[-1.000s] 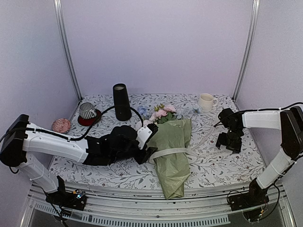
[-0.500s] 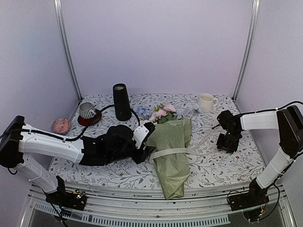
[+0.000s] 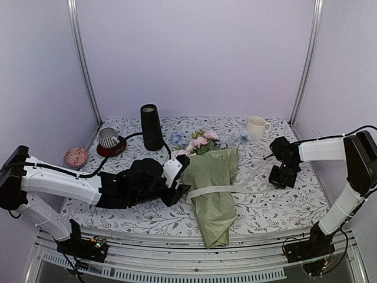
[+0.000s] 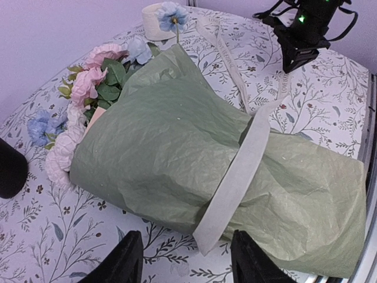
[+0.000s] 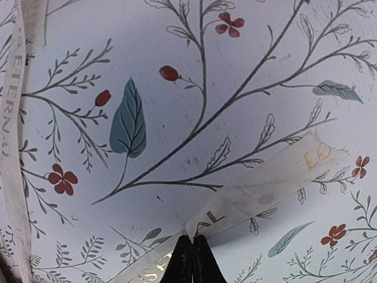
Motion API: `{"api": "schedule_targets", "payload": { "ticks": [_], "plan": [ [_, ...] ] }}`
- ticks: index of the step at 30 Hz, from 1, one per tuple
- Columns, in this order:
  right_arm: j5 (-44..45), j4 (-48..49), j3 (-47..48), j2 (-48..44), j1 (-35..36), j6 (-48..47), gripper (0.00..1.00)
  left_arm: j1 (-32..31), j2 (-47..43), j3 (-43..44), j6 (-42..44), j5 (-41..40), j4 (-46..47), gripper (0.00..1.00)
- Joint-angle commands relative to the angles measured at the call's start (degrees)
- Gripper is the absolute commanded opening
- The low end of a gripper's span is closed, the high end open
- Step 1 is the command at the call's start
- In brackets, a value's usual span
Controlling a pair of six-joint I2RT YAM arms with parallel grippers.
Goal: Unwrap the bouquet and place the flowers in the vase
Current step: Pick up the untied ribbon from the folded wrapping paper, then pass from the right arm to the left
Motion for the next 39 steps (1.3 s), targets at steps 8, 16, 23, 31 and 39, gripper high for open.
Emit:
{"api": "schedule_targets", "payload": {
  "ticks": [8, 16, 23, 31, 39],
  "plan": [
    [-1.3, -7.4, 4.2, -10.2, 6.3, -2.4, 0.02, -1.1, -1.0, -0.4, -0.4, -0.1, 1.7, 0.53],
    [-5.0, -1.7, 12.9, -17.0, 19.2, -7.8, 0.02, -1.2, -0.9, 0.7, -0.8, 3.9, 4.3, 0.55],
    [-18.6, 16.8, 13.0, -23.1, 29.2, -16.1, 0.02, -1.4, -0.1, 5.6, 1.5, 8.4, 8.0, 0.75],
    [-27.2, 25.8, 13.8, -23.9, 32.8, -19.9, 0.02, -1.2, -1.1, 8.4, 3.8, 18.1, 15.4, 0.98],
    [-30.2, 28.5, 13.7, -24.3, 34.0, -20.4, 0.02, 0.5, 2.2, 12.4, 0.4, 17.9, 15.6, 0.96]
  ]
}}
